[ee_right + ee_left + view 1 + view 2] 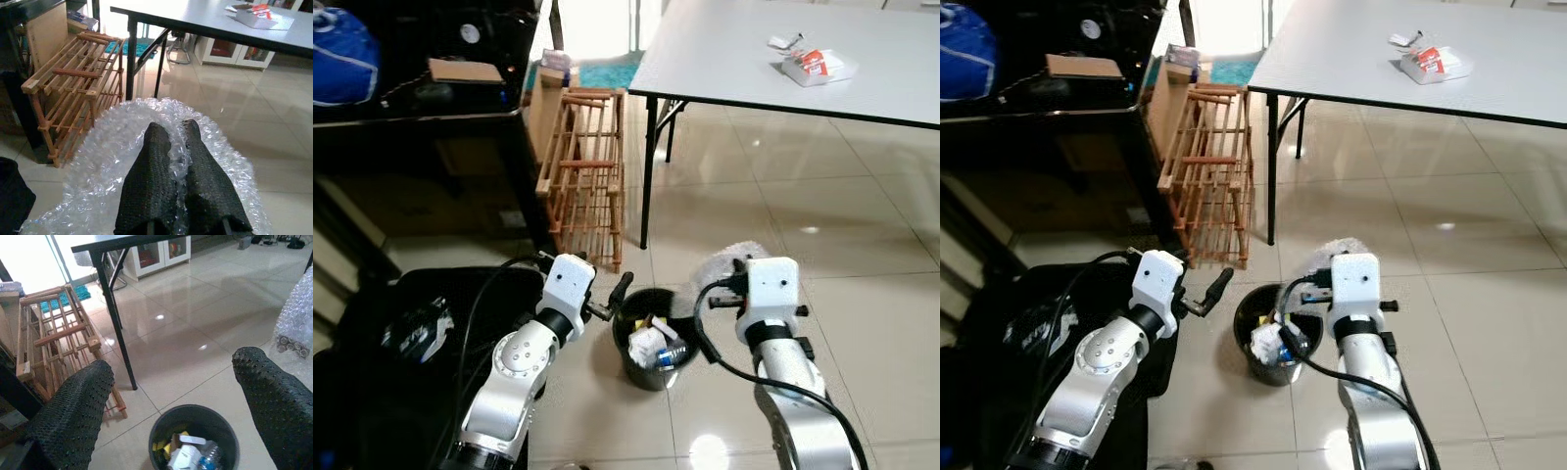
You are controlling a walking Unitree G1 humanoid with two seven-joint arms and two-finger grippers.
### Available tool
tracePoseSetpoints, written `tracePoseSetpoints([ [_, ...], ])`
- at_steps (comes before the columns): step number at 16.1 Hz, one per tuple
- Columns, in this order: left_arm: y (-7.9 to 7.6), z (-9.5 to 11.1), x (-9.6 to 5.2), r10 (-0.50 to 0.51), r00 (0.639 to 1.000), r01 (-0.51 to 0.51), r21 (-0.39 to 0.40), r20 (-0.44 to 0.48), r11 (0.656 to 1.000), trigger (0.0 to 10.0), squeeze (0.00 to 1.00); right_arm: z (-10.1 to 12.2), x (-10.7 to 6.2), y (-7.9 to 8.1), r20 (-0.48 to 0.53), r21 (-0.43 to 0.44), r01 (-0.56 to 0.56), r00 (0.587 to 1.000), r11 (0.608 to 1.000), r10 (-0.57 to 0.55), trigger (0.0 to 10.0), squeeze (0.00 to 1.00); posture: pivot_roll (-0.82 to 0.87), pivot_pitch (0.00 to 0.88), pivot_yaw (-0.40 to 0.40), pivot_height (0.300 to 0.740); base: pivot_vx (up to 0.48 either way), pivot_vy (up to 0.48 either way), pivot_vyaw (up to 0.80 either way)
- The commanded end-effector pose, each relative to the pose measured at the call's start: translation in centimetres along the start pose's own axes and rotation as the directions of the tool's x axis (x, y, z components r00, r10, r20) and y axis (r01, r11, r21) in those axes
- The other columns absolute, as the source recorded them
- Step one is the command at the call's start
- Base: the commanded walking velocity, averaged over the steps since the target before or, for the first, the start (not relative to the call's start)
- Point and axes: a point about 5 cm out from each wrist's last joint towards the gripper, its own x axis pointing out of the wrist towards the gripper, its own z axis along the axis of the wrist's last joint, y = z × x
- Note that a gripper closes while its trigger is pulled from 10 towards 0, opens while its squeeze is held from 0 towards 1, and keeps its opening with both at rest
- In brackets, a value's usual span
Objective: Picking trash to rubbish bin
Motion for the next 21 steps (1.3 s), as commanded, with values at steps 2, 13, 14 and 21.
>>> tracePoseSetpoints([
  [2, -0.02, 0.01, -0.09, -0.003, 1.0, 0.003, 0.005, 0.002, 1.0, 10.0, 0.0, -0.15, 0.0, -0.3, -0.003, -0.008, 0.012, 1.0, 1.0, -0.012, 10.0, 0.0, 0.0, 0.127, 0.058, 0.74, 0.48, 0.0, 0.0],
  [13, 0.08, -0.14, -0.32, 0.002, 1.0, -0.002, -0.022, 0.001, 1.0, 10.0, 0.0, -0.39, -0.1, -0.22, -0.009, -0.012, 0.008, 1.0, 1.0, -0.009, 10.0, 0.0, 0.0, 0.136, 0.056, 0.74, 0.074, 0.0, 0.0],
  [14, 0.07, -0.12, -0.31, 0.003, 1.0, -0.002, -0.022, 0.002, 1.0, 10.0, 0.0, -0.4, -0.1, -0.19, -0.008, -0.013, 0.007, 1.0, 1.0, -0.007, 10.0, 0.0, 0.0, 0.136, 0.056, 0.74, 0.0, 0.0, 0.0],
  [21, 0.0, -0.29, -0.32, -0.002, 1.0, 0.002, -0.021, -0.005, 1.0, 10.0, 0.0, -0.44, -0.03, -0.14, -0.008, -0.013, 0.006, 1.0, 1.0, -0.006, 10.0, 0.0, 0.01, 0.135, 0.055, 0.74, 0.0, 0.0, 0.0],
])
